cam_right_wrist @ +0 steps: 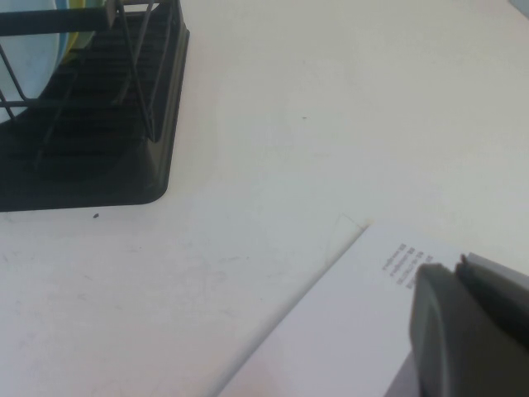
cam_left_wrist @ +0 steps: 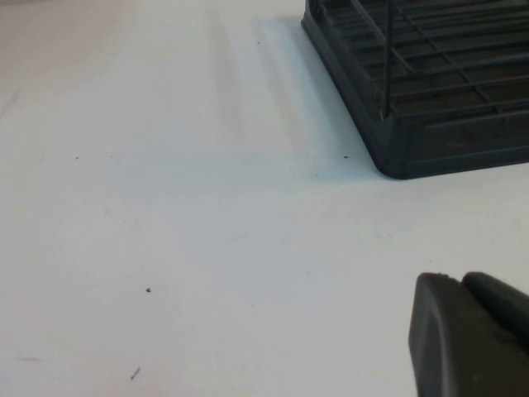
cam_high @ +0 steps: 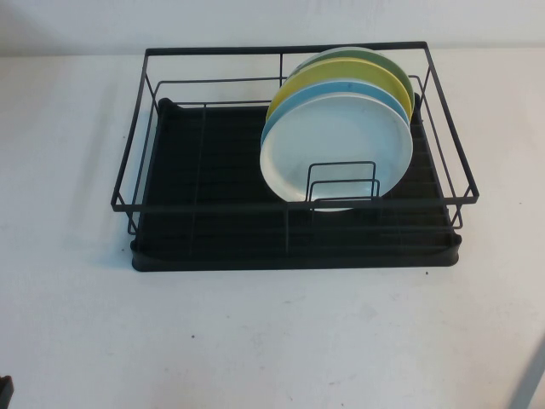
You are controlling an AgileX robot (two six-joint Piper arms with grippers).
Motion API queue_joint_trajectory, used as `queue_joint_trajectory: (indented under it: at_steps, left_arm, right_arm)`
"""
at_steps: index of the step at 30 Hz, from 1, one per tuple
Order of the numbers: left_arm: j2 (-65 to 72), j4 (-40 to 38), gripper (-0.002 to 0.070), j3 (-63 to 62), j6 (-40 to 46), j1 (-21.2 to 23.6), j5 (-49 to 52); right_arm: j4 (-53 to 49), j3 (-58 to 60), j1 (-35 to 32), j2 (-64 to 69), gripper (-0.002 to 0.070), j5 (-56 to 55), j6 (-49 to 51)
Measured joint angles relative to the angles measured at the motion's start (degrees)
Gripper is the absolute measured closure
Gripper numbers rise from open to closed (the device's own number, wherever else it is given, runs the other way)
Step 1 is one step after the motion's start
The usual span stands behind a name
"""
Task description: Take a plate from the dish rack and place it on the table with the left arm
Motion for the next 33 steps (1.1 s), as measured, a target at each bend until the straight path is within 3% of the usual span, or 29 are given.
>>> queue_joint_trajectory:
  at_steps: [25,27,31,33]
  left_arm:
    - [0.0,0.0,0.0679,0.0,-0.7,0.0,-0.9]
    - [0.0,-6.1,0.0679,0.1,-5.2,0.0,-4.2]
    - [0.0,-31.9,0.0679,0.1,-19.7,0.0,-15.5]
    - [0.0,-39.0,0.0679,0.1,-22.5,0.0,-20.6]
  right_arm:
    - [0.0,0.0,0.0,0.0,0.0696,0.0,0.0]
    - [0.0,0.0,0.0,0.0,0.0696,0.0,0.0]
    - [0.0,0.0,0.0,0.0,0.0696,0.0,0.0]
    - [0.0,0.0,0.0,0.0,0.0696,0.0,0.0]
